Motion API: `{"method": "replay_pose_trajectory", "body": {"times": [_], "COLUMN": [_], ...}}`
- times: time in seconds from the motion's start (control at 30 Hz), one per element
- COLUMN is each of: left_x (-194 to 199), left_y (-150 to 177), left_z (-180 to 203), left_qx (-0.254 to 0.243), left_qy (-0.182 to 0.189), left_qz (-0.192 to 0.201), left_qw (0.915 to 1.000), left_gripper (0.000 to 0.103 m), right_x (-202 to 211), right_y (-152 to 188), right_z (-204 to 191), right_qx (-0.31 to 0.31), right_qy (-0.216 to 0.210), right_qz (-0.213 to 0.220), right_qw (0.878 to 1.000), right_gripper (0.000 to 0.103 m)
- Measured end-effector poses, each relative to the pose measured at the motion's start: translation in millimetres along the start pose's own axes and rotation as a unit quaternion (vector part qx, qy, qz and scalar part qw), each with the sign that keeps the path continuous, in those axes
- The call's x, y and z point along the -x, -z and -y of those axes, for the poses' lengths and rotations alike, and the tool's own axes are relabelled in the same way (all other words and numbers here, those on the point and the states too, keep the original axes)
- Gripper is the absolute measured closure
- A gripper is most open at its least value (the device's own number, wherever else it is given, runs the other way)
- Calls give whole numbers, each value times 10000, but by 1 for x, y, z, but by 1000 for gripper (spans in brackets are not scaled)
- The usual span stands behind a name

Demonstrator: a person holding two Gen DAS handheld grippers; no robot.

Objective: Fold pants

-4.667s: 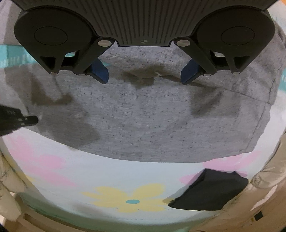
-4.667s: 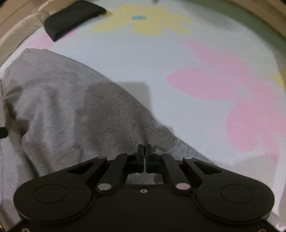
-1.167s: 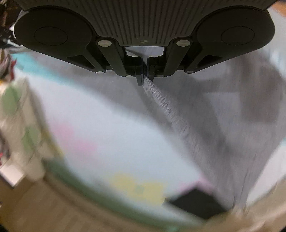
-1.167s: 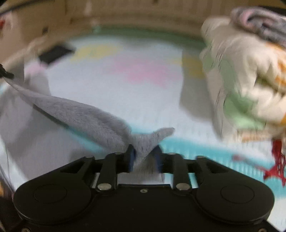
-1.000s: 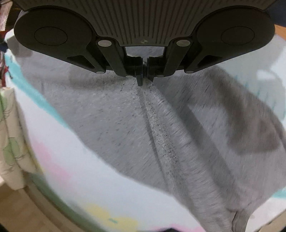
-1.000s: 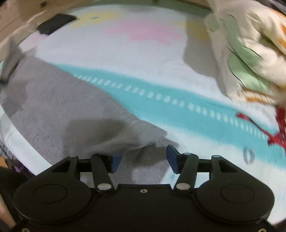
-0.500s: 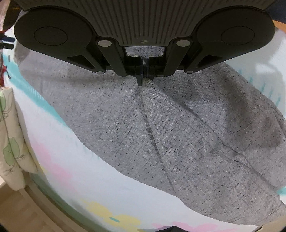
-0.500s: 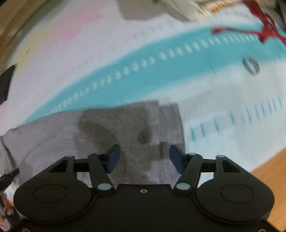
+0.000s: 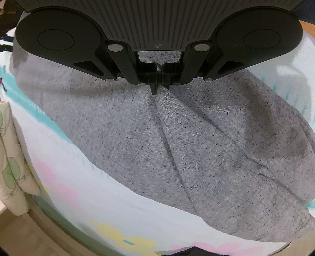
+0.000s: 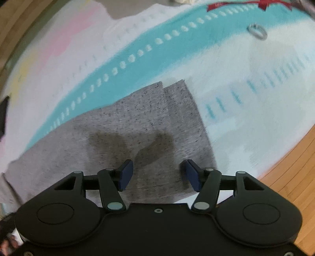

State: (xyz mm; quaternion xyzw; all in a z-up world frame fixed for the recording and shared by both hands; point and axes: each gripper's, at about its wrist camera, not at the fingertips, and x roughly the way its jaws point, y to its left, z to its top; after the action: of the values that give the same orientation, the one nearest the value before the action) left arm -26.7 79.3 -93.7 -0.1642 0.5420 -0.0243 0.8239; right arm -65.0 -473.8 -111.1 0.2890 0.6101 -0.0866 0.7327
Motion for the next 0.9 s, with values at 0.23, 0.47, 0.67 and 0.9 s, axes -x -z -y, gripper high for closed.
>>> {"method": "replay_pose_trajectory", "body": {"times": [0.23, 0.47, 0.67, 0.9], "left_x": [10, 88, 46, 19], "left_y": [2, 6, 21, 19], "left_z": [9, 17, 9, 19], "left_qx": [-92, -550, -655, -670], "left_qy": [56, 680, 277, 14], "left_qz": [243, 1292, 191, -240], "left_qw": [9996, 9878, 9973, 9975], "left_gripper": [100, 100, 100, 99], "right_x": [0, 62, 53, 24], "right_y": [8, 17, 5, 3], "right_z": [-3, -10, 19, 12], "right_qx": [151, 633, -215, -15], "right_qy": [-347, -437, -377, 127], "right_qz": [-20, 1483, 1002, 339], "right_qw": [9993, 9859, 9940, 9993], "right_gripper": [87, 88, 88, 87]}}
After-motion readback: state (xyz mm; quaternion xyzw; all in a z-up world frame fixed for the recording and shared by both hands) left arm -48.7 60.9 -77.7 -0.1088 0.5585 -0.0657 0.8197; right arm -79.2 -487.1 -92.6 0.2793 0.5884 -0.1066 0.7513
